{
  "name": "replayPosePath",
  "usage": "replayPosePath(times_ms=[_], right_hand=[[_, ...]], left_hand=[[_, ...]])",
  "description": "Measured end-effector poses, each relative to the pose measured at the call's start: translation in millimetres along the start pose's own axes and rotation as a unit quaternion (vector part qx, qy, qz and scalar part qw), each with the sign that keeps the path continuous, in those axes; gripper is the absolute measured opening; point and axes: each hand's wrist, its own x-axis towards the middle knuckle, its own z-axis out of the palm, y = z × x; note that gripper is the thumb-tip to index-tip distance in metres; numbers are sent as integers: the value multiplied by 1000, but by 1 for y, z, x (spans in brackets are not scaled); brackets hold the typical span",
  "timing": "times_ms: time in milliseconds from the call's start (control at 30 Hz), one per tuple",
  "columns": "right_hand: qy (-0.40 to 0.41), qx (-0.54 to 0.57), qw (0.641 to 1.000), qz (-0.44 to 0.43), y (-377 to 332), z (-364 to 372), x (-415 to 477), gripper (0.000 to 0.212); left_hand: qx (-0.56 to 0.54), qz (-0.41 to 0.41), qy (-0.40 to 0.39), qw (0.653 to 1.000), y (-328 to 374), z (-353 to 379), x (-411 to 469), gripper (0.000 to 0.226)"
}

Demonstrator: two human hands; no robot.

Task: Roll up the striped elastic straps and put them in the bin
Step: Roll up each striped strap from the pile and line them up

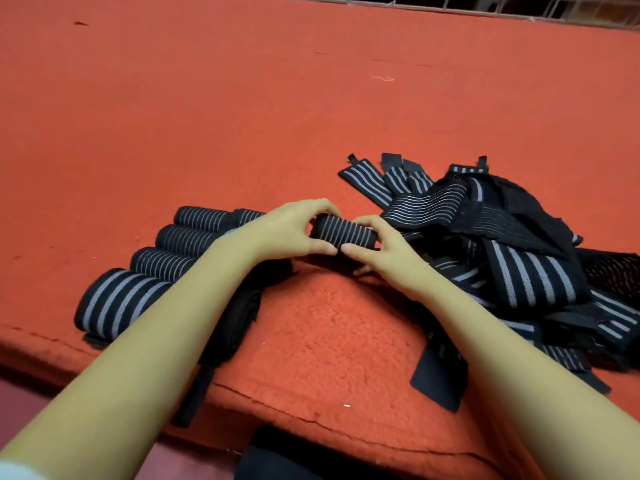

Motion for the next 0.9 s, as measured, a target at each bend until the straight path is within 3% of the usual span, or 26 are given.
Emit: replayPosePath(times_ms=[100, 233, 433, 633, 733, 900], right_hand=[[8, 87, 996, 3, -2, -3, 3, 31], [0, -1, 1000, 15, 5, 4, 7, 32], [-1, -3, 1000, 16, 6, 17, 10, 29], [60, -220, 972, -57, 14, 27, 16, 45], [69, -245, 965, -62, 14, 29, 11, 55], [76, -220, 969, -81, 16, 25, 2, 47]], left_hand=[[-43, 1, 13, 999, -1, -9, -4, 38], [1, -31, -6, 999, -7, -3, -6, 30], [69, -40, -12, 997, -14, -12, -8, 33], [75, -44, 23, 996, -28, -3, -8, 30], [60, -54, 40, 996, -30, 0, -8, 31], [56, -48, 54, 996, -30, 1, -9, 32]])
